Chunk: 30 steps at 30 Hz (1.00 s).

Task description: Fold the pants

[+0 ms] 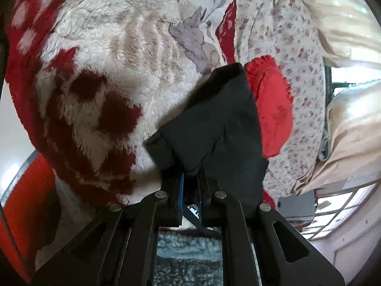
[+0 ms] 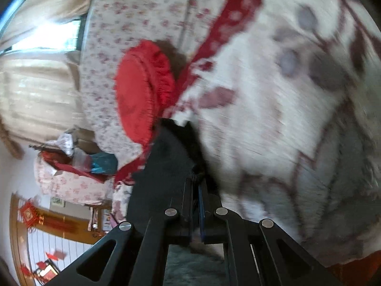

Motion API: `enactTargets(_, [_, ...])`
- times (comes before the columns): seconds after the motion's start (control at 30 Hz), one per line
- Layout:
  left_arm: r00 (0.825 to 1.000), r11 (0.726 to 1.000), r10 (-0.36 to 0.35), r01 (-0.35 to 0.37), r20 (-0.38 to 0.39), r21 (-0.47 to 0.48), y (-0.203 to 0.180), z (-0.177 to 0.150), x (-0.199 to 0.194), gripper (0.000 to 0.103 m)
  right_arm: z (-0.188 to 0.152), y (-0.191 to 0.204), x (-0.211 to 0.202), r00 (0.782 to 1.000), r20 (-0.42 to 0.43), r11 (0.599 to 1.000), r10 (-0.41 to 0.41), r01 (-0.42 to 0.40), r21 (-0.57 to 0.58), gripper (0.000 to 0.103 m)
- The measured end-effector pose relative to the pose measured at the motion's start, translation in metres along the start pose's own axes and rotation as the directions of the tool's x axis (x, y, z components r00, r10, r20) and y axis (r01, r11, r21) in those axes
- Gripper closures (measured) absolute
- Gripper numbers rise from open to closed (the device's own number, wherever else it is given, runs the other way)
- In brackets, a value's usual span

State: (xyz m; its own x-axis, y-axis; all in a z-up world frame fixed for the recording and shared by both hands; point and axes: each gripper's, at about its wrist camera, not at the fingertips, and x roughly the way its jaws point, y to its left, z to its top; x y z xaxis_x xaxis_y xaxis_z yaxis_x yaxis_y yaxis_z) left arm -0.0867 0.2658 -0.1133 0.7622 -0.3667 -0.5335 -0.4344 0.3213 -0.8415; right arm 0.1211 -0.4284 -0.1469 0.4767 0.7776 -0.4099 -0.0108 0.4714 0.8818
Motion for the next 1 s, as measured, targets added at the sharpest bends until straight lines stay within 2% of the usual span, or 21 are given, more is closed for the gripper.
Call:
enactTargets(0.2, [0.999, 0.998, -0.007, 0.005, 0.041, 0.058, -0.011, -0.002, -0.013, 0.096, 0.005, -0.006, -0.035, 0.991, 0.135, 1.0, -0.023, 0.023, 0.003, 0.103])
enactTargets(0.27, [0.999, 0.998, 0.027, -0.029, 0.026, 0.052, -0.004, -0.004, -0.001, 0.096, 0.008, -0.014, -0.035, 0.992, 0.115, 0.998, -0.055, 0.054, 0.01, 0.103])
enactTargets(0.33, [1.0, 0.999, 0.01, -0.011, 0.03, 0.034, 0.0, -0.006, 0.003, 0.094, 0.005, -0.006, -0.032, 0.994, 0.096, 0.997, -0.056, 0.06, -0.038, 0.102])
enactTargets(0.43, [0.999, 1.0, -0.017, 0.017, 0.032, 0.005, 0.004, -0.004, 0.004, 0.094, -0.003, 0.011, -0.027, 0.996, 0.087, 0.997, 0.008, -0.002, -0.074, 0.099])
enactTargets(0.47, [0.999, 1.0, -0.028, 0.028, 0.027, -0.009, 0.007, -0.003, 0.004, 0.094, -0.005, 0.012, -0.025, 0.996, 0.081, 0.998, 0.026, -0.021, -0.067, 0.092])
enactTargets(0.5, [0.999, 0.999, -0.037, 0.037, 0.022, -0.021, 0.008, -0.003, 0.004, 0.094, -0.006, 0.012, -0.023, 0.996, 0.076, 0.998, 0.044, -0.041, -0.05, 0.079])
enactTargets(0.57, [0.999, 0.999, -0.039, 0.039, 0.018, -0.017, 0.008, -0.002, 0.004, 0.093, -0.009, 0.004, -0.018, 0.993, 0.084, 0.996, 0.079, -0.082, 0.034, 0.06])
enactTargets(0.6, [0.999, 0.999, -0.037, 0.037, 0.019, -0.012, 0.007, -0.002, 0.004, 0.093, -0.009, -0.001, -0.015, 0.991, 0.095, 0.992, 0.088, -0.096, 0.077, 0.058])
enactTargets(0.67, [0.999, 0.999, -0.04, 0.041, 0.02, -0.017, 0.008, -0.002, 0.004, 0.093, -0.009, -0.014, -0.012, 0.991, 0.108, 0.983, 0.074, -0.091, 0.16, 0.058])
enactTargets(0.73, [0.999, 0.999, -0.039, 0.039, 0.019, -0.015, 0.006, -0.002, 0.004, 0.093, -0.01, -0.02, -0.008, 0.99, 0.112, 0.976, 0.086, -0.107, 0.192, 0.058])
enactTargets(0.87, [0.999, 0.999, -0.037, 0.038, 0.02, -0.016, 0.006, -0.002, 0.004, 0.093, -0.005, -0.005, -0.002, 0.993, 0.078, 0.992, 0.086, -0.092, 0.082, 0.058])
enactTargets(1.0, [0.999, 0.999, -0.038, 0.038, 0.018, -0.016, 0.006, -0.001, 0.004, 0.093, -0.006, 0.007, 0.001, 0.996, 0.049, 0.998, 0.069, -0.069, 0.002, 0.07])
